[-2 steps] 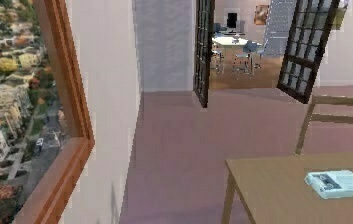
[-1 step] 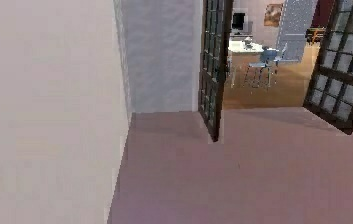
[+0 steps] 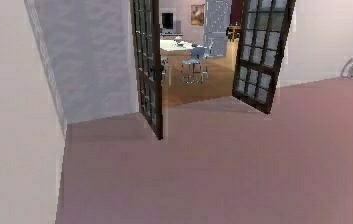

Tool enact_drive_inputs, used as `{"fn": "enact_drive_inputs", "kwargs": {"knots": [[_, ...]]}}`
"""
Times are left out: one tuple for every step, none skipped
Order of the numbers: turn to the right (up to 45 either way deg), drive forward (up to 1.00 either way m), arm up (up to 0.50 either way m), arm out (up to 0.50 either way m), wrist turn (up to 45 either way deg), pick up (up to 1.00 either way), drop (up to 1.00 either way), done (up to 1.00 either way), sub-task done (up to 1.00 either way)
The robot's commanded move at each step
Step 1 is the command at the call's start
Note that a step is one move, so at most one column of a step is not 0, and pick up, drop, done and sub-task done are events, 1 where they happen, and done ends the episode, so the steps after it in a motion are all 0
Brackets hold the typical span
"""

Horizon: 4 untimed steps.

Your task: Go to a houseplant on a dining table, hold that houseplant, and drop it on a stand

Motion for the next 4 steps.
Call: {"fn": "enact_drive_inputs", "kwargs": {"knots": [[0.0, 0.50, 0.00, 0.00, 0.0, 0.00, 0.00, 0.00, 0.00], [24.0, 0.00, 0.00, 0.00, 0.0, 0.00, 0.00, 0.00, 0.00], [0.0, 1.00, 0.00, 0.00, 0.0, 0.00, 0.00, 0.00, 0.00], [0.0, 0.95, 0.00, 0.00, 0.0, 0.00, 0.00, 0.00, 0.00]]}}
